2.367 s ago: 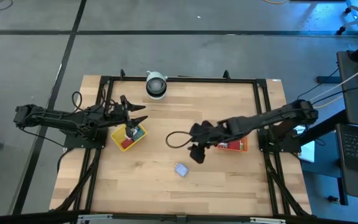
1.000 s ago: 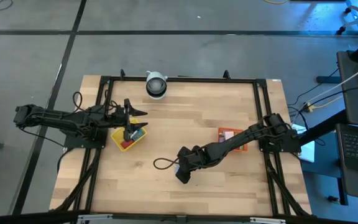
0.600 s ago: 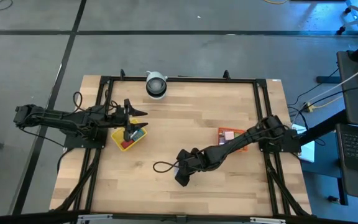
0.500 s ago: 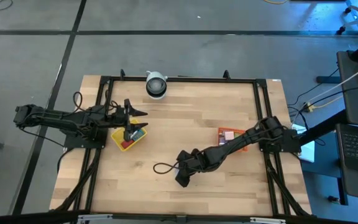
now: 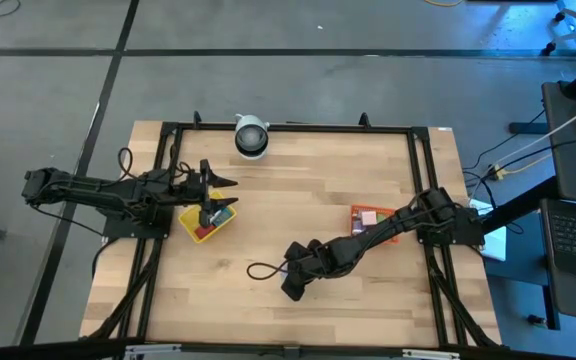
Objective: Pick & Place Office items
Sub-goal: Put the blue charger adapter into the orange basket
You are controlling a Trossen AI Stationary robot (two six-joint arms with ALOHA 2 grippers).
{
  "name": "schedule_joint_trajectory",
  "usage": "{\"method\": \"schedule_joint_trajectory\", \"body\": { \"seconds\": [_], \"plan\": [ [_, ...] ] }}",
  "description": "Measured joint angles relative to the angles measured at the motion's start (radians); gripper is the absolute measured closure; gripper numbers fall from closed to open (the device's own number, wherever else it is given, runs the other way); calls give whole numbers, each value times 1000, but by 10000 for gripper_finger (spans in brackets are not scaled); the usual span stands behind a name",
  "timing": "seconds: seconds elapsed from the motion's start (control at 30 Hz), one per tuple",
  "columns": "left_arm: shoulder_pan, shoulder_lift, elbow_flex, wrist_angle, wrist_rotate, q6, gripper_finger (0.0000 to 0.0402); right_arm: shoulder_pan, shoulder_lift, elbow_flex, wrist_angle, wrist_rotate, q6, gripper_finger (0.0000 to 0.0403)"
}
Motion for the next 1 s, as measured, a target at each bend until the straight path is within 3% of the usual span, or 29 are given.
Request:
{"method": "schedule_joint_trajectory", "body": {
  "seconds": [0.3,1.0],
  "plan": [
    [0,0,0,-5,0,-9,190,-7,-1,1,-11,-5,12,181],
    [0,0,0,-14,1,-9,190,-32,-50,-5,-58,-16,-59,186]
  ]
}}
